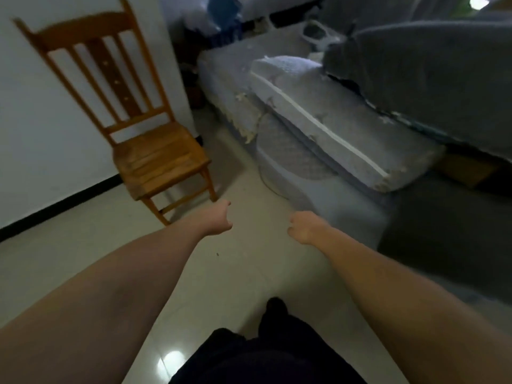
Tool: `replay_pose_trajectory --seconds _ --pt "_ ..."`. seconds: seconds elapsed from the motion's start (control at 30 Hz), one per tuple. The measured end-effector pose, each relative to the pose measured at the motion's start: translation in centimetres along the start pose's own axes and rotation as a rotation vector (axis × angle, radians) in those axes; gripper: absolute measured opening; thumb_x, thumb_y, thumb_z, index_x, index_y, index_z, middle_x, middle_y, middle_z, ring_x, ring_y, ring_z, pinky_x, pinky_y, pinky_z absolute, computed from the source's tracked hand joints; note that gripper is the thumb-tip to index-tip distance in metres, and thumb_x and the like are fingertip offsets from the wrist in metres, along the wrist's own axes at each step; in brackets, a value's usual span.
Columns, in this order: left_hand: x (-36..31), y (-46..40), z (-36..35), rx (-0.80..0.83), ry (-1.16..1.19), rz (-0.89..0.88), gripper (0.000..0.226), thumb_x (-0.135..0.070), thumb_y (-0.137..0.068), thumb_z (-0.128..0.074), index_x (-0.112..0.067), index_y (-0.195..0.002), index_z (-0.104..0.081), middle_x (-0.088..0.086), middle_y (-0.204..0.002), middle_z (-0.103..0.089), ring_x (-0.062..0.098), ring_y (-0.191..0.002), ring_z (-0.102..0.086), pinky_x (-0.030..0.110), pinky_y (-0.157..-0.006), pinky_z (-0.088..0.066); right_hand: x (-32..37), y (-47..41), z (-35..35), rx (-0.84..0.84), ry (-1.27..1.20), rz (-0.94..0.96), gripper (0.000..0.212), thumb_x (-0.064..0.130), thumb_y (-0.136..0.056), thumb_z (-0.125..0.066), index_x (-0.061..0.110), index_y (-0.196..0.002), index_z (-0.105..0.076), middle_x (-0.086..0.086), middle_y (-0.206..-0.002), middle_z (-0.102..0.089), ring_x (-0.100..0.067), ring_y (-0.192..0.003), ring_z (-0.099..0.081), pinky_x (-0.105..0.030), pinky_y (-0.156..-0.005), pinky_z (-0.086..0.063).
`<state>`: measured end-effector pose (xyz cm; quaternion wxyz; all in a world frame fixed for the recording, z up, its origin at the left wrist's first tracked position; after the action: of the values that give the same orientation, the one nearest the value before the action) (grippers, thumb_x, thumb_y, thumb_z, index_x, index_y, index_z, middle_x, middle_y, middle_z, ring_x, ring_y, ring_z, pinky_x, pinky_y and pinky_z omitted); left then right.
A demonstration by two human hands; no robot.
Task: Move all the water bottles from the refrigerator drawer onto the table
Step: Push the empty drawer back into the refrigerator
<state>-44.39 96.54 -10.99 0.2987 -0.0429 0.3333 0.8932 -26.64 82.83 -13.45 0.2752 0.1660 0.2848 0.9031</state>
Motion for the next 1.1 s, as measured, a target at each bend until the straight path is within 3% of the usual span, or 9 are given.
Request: replay_pose_trajectory --seconds 0.17,0.37,0.5,0.73,0.97,1.1 --pt "1.7 0.5 0.3 -0.097 0.095 0.142 0.061 -0.022 -0.092 -0.052 -0.016 -0.148 -0.029 0.01 -0.141 -0.048 0.027 -0.122 -0.052 0.032 -0.093 -0.045 3.5 -3.9 4.1 -0.044 0.171 0.235 0.046 0.033 -0.095 -0.049 0.012 -0.136 -0.048 -0.01 -0.138 -0.051 -0.03 -0.125 -0.05 -0.04 -0.101 -0.045" --pt "7.8 3.3 -0.1 -0.139 0.266 0.367 0.061 -0.025 -0.093 -0.054 -0.015 -0.147 -0.027 0.013 -0.139 -0.049 0.029 -0.119 -0.053 0.035 -0.094 -0.045 11.5 -6.7 3.9 0.001 0.35 0.435 0.045 0.033 -0.094 -0.05 0.015 -0.135 -0.05 -0.009 -0.136 -0.054 -0.029 -0.123 -0.053 -0.038 -0.1 -0.047" --pt "13.9 5.9 0.0 -0.193 0.355 0.527 0.057 -0.024 -0.093 -0.055 -0.012 -0.143 -0.031 0.017 -0.129 -0.055 0.032 -0.114 -0.055 0.035 -0.087 -0.045 19.2 -7.6 3.0 0.025 0.441 0.595 0.04 0.029 -0.094 -0.05 0.015 -0.131 -0.054 -0.008 -0.132 -0.056 -0.028 -0.118 -0.056 -0.04 -0.096 -0.049" --pt "25.2 8.6 0.4 -0.194 0.414 0.703 0.054 -0.025 -0.094 -0.054 -0.01 -0.141 -0.034 0.016 -0.131 -0.053 0.032 -0.118 -0.053 0.036 -0.094 -0.044 34.0 -8.6 1.3 0.051 0.481 0.818 0.036 0.026 -0.092 -0.05 0.015 -0.126 -0.054 -0.008 -0.124 -0.055 -0.028 -0.111 -0.057 -0.041 -0.089 -0.052" --pt "38.3 12.6 4.5 -0.267 0.46 0.776 0.055 -0.026 -0.094 -0.054 -0.012 -0.142 -0.033 0.014 -0.132 -0.053 0.031 -0.116 -0.054 0.037 -0.093 -0.045 48.7 -8.2 -0.7 0.06 0.507 0.868 0.041 0.023 -0.093 -0.046 0.015 -0.133 -0.049 -0.008 -0.127 -0.055 -0.025 -0.105 -0.06 -0.035 -0.085 -0.053" --pt "44.7 15.4 6.0 -0.317 0.483 0.846 0.054 -0.025 -0.094 -0.055 -0.01 -0.142 -0.034 0.015 -0.137 -0.049 0.031 -0.121 -0.051 0.036 -0.097 -0.043 56.0 -7.6 -1.6 0.051 0.553 0.934 0.042 0.026 -0.094 -0.049 0.015 -0.135 -0.048 -0.009 -0.131 -0.053 -0.026 -0.112 -0.056 -0.033 -0.086 -0.047"
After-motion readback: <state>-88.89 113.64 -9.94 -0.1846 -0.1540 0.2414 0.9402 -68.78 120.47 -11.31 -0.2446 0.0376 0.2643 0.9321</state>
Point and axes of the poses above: each hand's wrist, its own y-axis away from the middle knuckle, its own z-axis out of the back of the hand, x = y × z, the point moved 1 cm from there along -y, towards the middle knuckle
